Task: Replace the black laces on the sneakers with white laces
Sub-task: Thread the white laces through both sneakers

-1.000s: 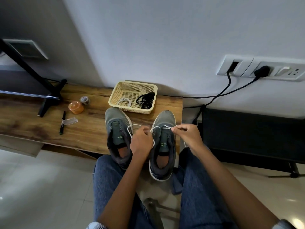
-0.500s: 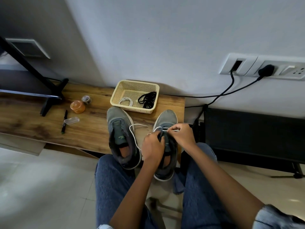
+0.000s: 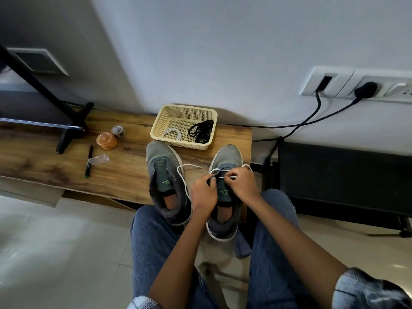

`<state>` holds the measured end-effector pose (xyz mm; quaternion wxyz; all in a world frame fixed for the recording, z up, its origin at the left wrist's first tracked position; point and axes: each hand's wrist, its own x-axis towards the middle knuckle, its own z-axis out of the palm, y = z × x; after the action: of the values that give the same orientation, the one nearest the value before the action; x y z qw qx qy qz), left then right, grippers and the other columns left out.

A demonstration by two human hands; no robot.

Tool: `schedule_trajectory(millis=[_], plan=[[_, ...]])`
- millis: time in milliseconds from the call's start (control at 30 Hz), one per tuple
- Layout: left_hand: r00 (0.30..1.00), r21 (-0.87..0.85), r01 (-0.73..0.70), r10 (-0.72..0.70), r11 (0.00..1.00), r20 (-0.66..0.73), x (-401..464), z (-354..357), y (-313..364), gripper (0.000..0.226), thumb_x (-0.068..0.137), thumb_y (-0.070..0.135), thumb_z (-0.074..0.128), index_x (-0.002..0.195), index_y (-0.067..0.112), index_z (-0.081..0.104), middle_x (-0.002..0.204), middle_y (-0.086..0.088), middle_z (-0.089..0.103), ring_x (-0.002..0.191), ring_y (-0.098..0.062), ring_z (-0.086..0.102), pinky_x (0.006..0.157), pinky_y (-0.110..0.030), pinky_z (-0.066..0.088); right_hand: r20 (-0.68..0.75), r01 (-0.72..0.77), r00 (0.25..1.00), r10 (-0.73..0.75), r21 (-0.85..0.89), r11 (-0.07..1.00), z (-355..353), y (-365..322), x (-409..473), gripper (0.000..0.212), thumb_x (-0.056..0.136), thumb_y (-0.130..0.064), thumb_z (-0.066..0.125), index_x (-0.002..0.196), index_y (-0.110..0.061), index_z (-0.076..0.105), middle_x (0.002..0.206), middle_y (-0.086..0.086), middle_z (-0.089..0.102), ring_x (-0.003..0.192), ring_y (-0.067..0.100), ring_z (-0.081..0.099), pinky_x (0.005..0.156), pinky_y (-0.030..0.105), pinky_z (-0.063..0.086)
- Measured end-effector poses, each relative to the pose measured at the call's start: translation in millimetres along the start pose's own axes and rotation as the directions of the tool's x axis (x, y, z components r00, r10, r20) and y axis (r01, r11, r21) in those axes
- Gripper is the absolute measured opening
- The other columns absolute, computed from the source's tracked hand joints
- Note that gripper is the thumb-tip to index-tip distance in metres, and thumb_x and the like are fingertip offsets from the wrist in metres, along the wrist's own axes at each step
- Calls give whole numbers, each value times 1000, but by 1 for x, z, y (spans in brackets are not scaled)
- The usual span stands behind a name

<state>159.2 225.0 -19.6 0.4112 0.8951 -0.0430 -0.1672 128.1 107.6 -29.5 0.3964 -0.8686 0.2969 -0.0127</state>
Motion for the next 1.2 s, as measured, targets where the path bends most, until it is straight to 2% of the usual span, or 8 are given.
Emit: schedule_trajectory(millis=[167, 233, 433, 567, 700, 867, 1033, 1200], plan=[[1000, -59, 19, -19, 998, 13, 4, 0, -2, 26, 95, 18, 52, 113, 13, 70, 106, -11, 71, 102, -27, 62, 84, -33, 46, 23, -12, 1000, 15, -128, 992, 4, -3, 5, 7, 81, -24, 71, 80, -18, 74, 79, 3, 69, 93, 21, 57, 66, 29, 43], [1000, -71, 19, -18, 997, 6, 4, 1, -3, 25, 95, 17, 52, 111, 13, 71, 104, -10, 71, 100, -27, 63, 85, -34, 47, 14, 6, 1000, -4, -113, 994, 4, -5, 4, 11, 82, -29, 71, 80, -19, 75, 77, 2, 69, 93, 22, 56, 65, 29, 39], [999, -86, 46, -46, 995, 3, 5, 2, -4, 26, 95, 21, 51, 111, 17, 71, 103, -8, 72, 98, -25, 63, 79, -30, 43, -2, 77, 997, -77, -65, 995, -7, -11, -5, 20, 87, -33, 65, 93, -17, 76, 93, -1, 73, 94, 15, 58, 67, 26, 34], [998, -98, 59, -60, 993, -6, 5, 1, -5, 26, 95, 21, 51, 112, 17, 71, 104, -6, 71, 100, -24, 62, 79, -27, 41, 31, 41, 999, -39, -57, 998, -5, -9, -6, 30, 94, -39, 52, 86, -19, 72, 86, 0, 70, 91, 17, 59, 65, 28, 35], [998, -102, 67, -69, 993, -15, 6, 2, -5, 25, 94, 20, 53, 112, 16, 70, 108, -7, 71, 104, -24, 62, 86, -30, 43, 46, -15, 999, 14, 16, 1000, 0, -6, -4, 23, 92, -32, 56, 88, -18, 74, 90, 1, 72, 91, 20, 62, 73, 34, 48], [998, -91, 54, -56, 994, -20, 5, 2, -3, 25, 94, 20, 54, 112, 16, 70, 108, -7, 70, 104, -24, 62, 87, -31, 43, 0, -61, 998, 62, 122, 991, 3, -7, -3, 13, 84, -26, 68, 84, -14, 75, 87, 2, 73, 86, 17, 64, 75, 33, 49], [999, -95, 47, -49, 994, -23, 4, 2, -4, 25, 94, 21, 53, 112, 17, 70, 106, -6, 71, 102, -24, 62, 86, -33, 45, 5, -96, 995, 96, 103, 990, 8, -11, -1, 9, 84, -23, 68, 79, -17, 72, 84, 2, 72, 88, 19, 63, 79, 36, 50], [999, -76, 32, -34, 997, -22, 2, 1, -3, 25, 95, 20, 52, 113, 17, 69, 107, -5, 70, 101, -23, 61, 84, -30, 42, 6, -56, 998, 55, 26, 998, 5, -15, -1, 13, 88, -21, 63, 80, -15, 71, 88, 3, 72, 88, 21, 63, 80, 37, 49]])
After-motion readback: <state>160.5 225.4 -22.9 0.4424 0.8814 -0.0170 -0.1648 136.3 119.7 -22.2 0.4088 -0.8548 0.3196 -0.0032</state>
